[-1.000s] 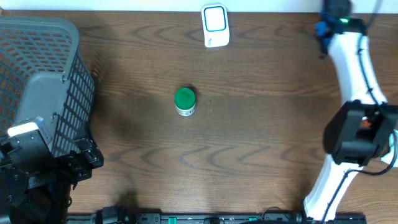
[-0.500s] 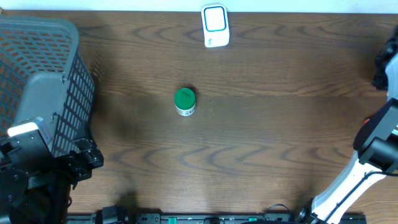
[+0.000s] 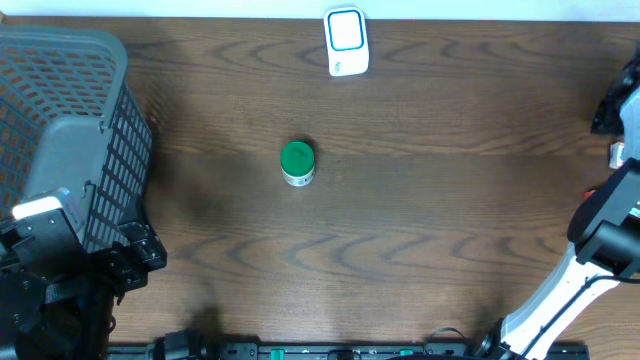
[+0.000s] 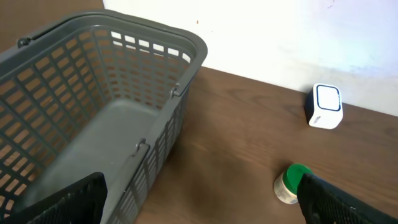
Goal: Scan the item barcode
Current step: 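Swing the right arm to the far right holding the tissue pack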
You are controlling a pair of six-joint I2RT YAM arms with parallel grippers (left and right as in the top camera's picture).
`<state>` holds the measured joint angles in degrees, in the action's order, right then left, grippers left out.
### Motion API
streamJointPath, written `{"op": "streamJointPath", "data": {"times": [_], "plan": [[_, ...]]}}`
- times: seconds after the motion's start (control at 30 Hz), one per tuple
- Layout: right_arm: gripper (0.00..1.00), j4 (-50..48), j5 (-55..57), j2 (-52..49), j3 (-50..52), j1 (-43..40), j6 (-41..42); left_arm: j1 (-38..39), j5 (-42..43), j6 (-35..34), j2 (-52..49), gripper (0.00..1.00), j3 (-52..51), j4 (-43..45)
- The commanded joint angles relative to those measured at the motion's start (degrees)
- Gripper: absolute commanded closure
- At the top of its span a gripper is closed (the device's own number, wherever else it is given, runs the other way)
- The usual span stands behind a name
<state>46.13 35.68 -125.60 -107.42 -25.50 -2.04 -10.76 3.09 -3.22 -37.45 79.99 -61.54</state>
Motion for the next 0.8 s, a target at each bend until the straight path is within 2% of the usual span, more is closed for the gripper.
{"op": "streamJointPath", "data": {"times": [0.0,0.07,0.13,0.2,0.23,0.4,0.57,0.67,0.77], "plan": [[0.01,-2.3,1.6,5.4,-0.2,4.2,0.7,0.2,0.6,-0.5,0.1,0.02,-0.1,0.0],[0.01,-4.6,-0.9,7.3,-0.2,6.3,0.7,0.2,0.6,-0.5,0.1,0.02,-0.1,0.0],[0.01,-7.7,-9.6,10.1,-0.2,8.5,0.7,0.2,0.6,-0.5,0.1,0.02,-0.1,0.0],[0.01,-11.1,-21.5,13.1,-0.2,10.4,0.7,0.2,0.6,-0.5,0.1,0.02,-0.1,0.0],[0.01,-14.0,-31.8,15.5,-0.2,11.9,0.8,0.2,0.6,-0.5,0.1,0.02,-0.1,0.0],[0.01,-22.2,-59.5,21.4,-0.2,16.8,1.0,0.2,0.6,-0.5,0.1,0.02,-0.1,0.0],[0.01,-26.5,-83.0,24.4,-0.2,22.2,-6.7,0.2,0.6,-0.5,0.1,0.02,-0.1,0.0],[0.01,-28.9,-85.9,25.0,-0.2,26.1,-10.9,0.2,0.6,-0.5,0.1,0.02,-0.1,0.0],[0.01,-30.6,-79.3,25.0,-0.1,30.5,-15.1,0.2,0.6,-0.5,0.1,0.02,-0.1,0.0]]}}
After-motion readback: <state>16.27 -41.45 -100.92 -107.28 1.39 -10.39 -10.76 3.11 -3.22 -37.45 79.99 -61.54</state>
